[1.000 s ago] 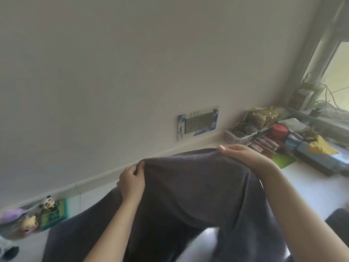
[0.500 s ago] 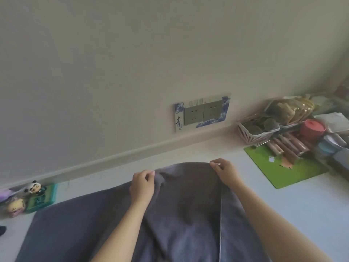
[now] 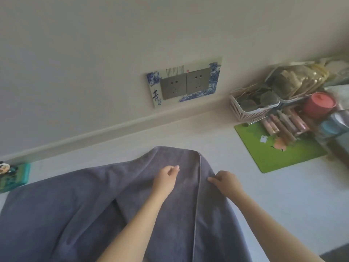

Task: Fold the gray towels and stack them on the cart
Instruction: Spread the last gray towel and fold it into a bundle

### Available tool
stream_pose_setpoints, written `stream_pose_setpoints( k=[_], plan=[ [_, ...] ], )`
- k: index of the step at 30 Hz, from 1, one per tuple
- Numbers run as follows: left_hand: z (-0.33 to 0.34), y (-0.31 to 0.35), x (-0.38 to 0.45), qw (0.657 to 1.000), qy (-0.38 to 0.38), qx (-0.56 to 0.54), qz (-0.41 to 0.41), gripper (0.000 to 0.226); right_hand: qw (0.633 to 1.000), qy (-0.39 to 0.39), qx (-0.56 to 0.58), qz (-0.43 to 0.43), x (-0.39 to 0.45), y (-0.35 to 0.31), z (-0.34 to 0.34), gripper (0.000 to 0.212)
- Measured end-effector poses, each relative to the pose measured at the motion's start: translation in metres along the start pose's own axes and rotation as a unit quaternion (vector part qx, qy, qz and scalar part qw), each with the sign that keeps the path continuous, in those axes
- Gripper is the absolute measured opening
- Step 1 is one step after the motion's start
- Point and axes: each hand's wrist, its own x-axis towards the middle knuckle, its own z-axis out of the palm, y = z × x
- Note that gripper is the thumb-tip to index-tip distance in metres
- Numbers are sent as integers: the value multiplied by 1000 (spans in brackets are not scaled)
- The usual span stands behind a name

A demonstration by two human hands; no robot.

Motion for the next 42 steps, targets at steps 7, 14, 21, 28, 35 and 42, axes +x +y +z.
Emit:
stream_pose_setpoints(
  k=[7,14,21,28,35,42],
  plan=[
    [34,16,-11,998,-43,32,28,27,966,158,199,-49,4,-11,-35,23],
    [58,16,-23,993,-98,62,1,30,983,76,165,-31,-12,26,-17,35],
    [72,7,-36,971,-169,167,1,41,980,68,183,28,-59,59,10,38],
    [62,12,-62,952,-302,-3,-51,34,968,92,228,52,-114,71,32,36],
    [40,2,-85,951,-304,-54,-6,36,944,153,291,26,-178,60,63,46],
    [31,-9,-111,956,-278,-88,-19,25,965,189,169,63,-219,58,98,73]
  ],
)
